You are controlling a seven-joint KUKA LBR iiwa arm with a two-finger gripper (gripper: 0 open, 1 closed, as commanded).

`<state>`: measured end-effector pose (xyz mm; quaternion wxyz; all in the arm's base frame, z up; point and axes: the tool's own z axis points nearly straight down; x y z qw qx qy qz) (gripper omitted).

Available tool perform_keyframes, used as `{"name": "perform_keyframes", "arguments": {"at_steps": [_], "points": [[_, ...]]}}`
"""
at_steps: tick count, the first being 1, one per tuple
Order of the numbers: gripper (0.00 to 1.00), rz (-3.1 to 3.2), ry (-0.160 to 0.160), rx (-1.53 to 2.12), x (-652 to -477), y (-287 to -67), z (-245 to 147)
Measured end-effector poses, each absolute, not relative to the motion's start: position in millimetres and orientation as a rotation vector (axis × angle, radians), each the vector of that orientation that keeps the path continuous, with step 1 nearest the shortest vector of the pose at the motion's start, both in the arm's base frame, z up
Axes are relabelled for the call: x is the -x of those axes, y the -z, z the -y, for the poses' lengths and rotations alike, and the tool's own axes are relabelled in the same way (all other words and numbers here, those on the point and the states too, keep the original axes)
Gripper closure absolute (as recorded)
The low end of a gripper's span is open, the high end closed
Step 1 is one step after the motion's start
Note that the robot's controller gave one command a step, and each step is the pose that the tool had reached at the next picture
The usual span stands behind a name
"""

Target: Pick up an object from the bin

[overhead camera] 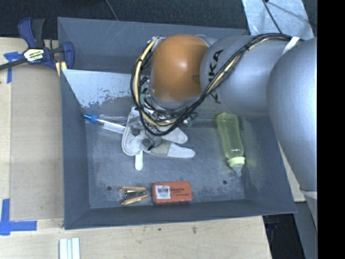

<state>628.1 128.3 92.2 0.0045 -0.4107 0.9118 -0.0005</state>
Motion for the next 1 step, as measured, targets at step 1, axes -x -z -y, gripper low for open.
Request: {"name": "perform_keyframes", "arguments": {"at_steps": [1], "points": [[1.0,-2.857,0.001,1.286,-628.1,-92.2,-128.3]]}}
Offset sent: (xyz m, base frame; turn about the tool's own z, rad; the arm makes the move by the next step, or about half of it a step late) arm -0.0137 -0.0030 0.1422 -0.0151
